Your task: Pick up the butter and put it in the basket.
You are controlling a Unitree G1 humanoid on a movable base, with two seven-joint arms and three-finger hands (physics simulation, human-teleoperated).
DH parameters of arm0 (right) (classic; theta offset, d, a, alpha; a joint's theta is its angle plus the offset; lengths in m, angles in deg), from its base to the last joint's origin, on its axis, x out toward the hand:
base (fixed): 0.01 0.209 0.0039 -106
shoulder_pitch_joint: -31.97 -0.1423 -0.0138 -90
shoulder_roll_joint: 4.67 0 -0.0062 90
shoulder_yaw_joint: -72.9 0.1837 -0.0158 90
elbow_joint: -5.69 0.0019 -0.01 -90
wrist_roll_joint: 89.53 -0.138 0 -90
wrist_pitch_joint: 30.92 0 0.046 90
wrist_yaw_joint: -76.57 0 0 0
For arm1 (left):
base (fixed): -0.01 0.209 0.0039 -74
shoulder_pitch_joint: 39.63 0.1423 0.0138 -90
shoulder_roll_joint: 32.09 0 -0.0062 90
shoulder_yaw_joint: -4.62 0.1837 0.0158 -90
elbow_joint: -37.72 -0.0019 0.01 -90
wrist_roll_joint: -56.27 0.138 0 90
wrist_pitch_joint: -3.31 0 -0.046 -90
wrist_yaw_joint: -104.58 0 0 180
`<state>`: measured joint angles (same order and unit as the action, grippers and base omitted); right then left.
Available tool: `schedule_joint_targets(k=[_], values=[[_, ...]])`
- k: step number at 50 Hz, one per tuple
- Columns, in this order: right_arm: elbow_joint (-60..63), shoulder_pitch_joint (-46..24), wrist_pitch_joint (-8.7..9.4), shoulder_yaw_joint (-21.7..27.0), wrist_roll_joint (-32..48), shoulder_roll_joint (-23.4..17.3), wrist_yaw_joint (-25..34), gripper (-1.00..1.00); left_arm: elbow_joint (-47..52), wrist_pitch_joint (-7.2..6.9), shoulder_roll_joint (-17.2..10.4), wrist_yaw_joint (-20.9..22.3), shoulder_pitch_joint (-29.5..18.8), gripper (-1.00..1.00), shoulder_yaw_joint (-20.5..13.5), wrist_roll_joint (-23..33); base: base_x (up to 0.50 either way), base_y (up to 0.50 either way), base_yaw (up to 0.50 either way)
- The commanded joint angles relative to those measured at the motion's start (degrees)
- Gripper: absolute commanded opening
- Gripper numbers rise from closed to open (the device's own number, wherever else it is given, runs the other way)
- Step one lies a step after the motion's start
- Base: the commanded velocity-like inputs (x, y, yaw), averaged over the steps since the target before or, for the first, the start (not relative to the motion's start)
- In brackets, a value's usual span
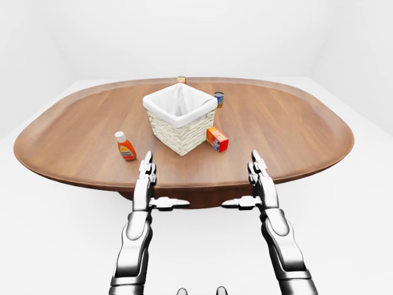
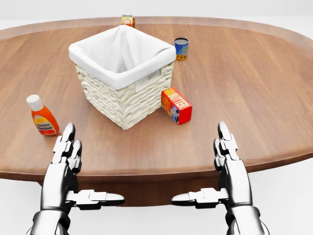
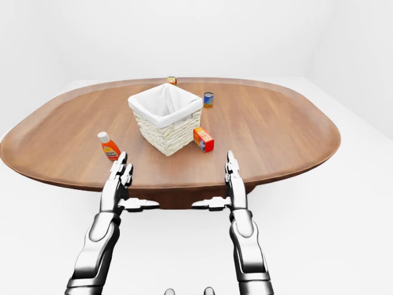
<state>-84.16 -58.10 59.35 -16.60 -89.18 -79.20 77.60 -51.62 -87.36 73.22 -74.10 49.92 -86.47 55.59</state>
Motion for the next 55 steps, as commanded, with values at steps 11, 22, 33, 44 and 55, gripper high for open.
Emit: schedule_joint_targets(k=[11, 22, 33, 44, 55], values=[[2.7, -1.2, 3.0, 0.4, 2.6, -0.9, 3.4, 1.0, 8.8, -4.33, -1.4, 4.7, -1.2, 1.0, -2.0, -1.4, 0.0, 0.0, 0.0], [10.8, -3.6, 4.73, 1.8, 3.1, -2.1, 3.8, 1.0, 15.8, -4.33, -2.5, 7.1, -3.1, 1.0, -3.2, -2.5, 0.0, 0.0, 0.0], [18.3, -9.3, 4.73, 3.8, 6.0, -4.3, 6.0, 1.0, 20.0, -4.33, -5.5, 6.8, -9.3, 1.0, -7.2, -4.7, 0.0, 0.0, 0.0], [21.9, -15.4, 4.73, 6.7, 5.5, -7.3, 10.5, 1.0, 19.6, -4.33, -9.9, 7.8, -16.1, 1.0, -10.9, -6.5, 0.0, 0.0, 0.0], [23.2, -17.2, 4.73, 7.8, 1.8, -8.7, 13.2, 1.0, 17.8, -4.33, -10.8, 6.8, -18.0, 1.0, -11.0, -8.0, 0.05, 0.0, 0.0]])
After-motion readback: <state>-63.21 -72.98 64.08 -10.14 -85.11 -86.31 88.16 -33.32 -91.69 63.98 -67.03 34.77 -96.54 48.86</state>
